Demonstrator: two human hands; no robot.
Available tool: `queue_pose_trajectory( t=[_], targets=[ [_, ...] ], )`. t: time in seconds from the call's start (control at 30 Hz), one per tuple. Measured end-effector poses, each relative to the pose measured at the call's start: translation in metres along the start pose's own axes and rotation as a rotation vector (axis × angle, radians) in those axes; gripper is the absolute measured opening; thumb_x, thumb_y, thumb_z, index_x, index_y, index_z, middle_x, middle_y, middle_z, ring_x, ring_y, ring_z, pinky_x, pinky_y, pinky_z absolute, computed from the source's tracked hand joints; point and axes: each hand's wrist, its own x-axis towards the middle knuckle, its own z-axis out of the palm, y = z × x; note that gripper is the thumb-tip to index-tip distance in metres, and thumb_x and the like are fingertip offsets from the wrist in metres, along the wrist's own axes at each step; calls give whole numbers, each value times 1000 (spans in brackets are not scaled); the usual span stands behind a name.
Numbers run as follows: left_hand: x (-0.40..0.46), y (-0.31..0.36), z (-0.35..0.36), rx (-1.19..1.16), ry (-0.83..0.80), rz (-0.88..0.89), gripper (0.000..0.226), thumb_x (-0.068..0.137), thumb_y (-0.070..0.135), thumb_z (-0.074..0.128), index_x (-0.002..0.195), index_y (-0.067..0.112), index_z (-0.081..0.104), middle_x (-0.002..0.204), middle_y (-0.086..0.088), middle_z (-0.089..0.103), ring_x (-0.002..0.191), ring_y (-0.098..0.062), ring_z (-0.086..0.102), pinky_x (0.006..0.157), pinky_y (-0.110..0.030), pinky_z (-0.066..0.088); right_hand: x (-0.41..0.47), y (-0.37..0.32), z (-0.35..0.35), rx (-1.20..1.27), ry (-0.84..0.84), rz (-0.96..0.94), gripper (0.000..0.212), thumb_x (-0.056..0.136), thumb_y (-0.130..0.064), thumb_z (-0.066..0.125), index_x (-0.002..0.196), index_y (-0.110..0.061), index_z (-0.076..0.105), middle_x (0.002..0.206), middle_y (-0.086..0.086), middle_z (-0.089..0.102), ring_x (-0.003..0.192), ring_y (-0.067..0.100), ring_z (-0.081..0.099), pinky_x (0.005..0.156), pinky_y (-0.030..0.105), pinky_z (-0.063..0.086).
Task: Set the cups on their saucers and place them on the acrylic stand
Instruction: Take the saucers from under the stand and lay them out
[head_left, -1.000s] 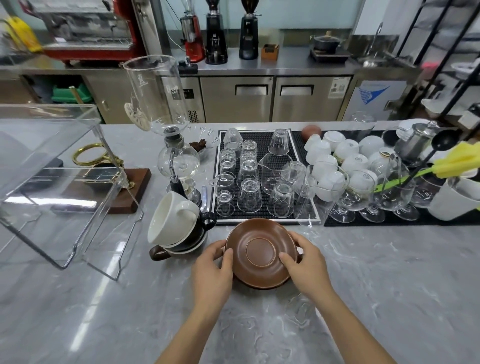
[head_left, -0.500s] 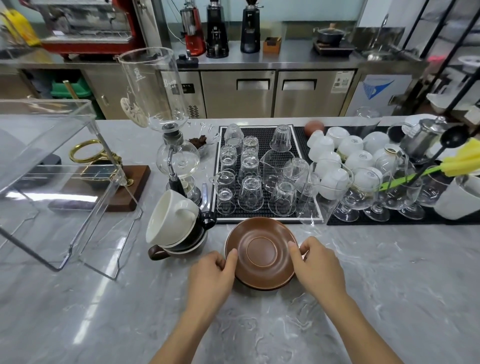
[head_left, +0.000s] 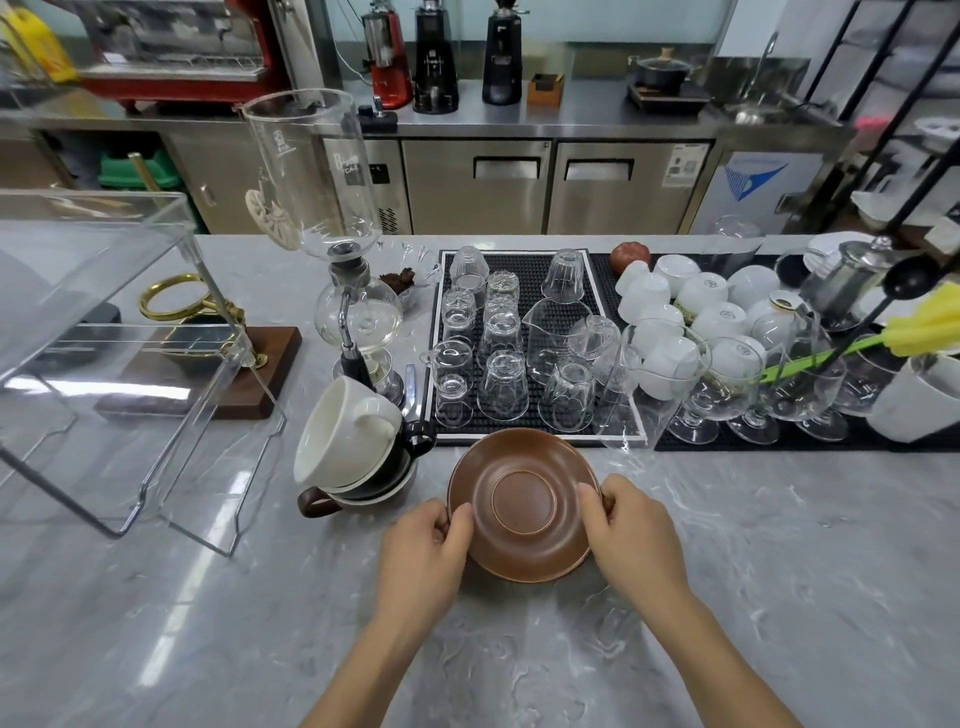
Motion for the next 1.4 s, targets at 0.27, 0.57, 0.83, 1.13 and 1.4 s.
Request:
queue_pose_trajectory(
  t=[0.27, 0.57, 0.83, 1.13, 1.4],
  targets=[
    [-28, -8, -24, -30, 28, 73, 57, 90, 18, 69, 52, 20, 27, 45, 5, 27, 47, -11, 34, 49, -24, 29, -39, -5, -8, 11, 3, -63, 45, 96, -43, 51, 60, -23, 34, 47, -4, 40, 46, 13, 38, 46, 28, 26],
    [-56, -29, -50, -31, 36, 38, 54, 89, 25, 69, 53, 20, 29, 45, 6, 31, 50, -11, 37, 51, -25, 30, -81, -16, 0, 27, -2, -61, 46, 95, -44, 51, 60, -18, 37, 48, -1, 42, 48, 15, 39, 46, 29, 28],
    [-77, -69, -95, -5, 13, -13, 50, 90, 30, 69, 54, 19, 36, 45, 7, 38, 48, -10, 38, 50, -25, 31, -126, -43, 27, 67, -69, -50, 45, 94, -47, 51, 60, -22, 36, 49, -3, 44, 50, 12, 44, 48, 25, 30],
    [-92, -118, -151, 26, 16, -63, 53, 91, 32, 69, 54, 21, 33, 45, 9, 40, 48, -10, 39, 49, -23, 32, -159, -83, 75, 8, -156, -51, 44, 94, -52, 47, 61, -27, 34, 54, -4, 46, 55, 11, 46, 49, 22, 31],
    [-100, -146, -180, 53, 1, -84, 50, 91, 32, 69, 54, 20, 38, 43, 9, 42, 48, -10, 42, 51, -22, 35, -182, -105, 101, -32, -192, -63, 41, 96, -53, 43, 62, -32, 33, 54, -6, 47, 52, 7, 44, 49, 22, 32]
  ],
)
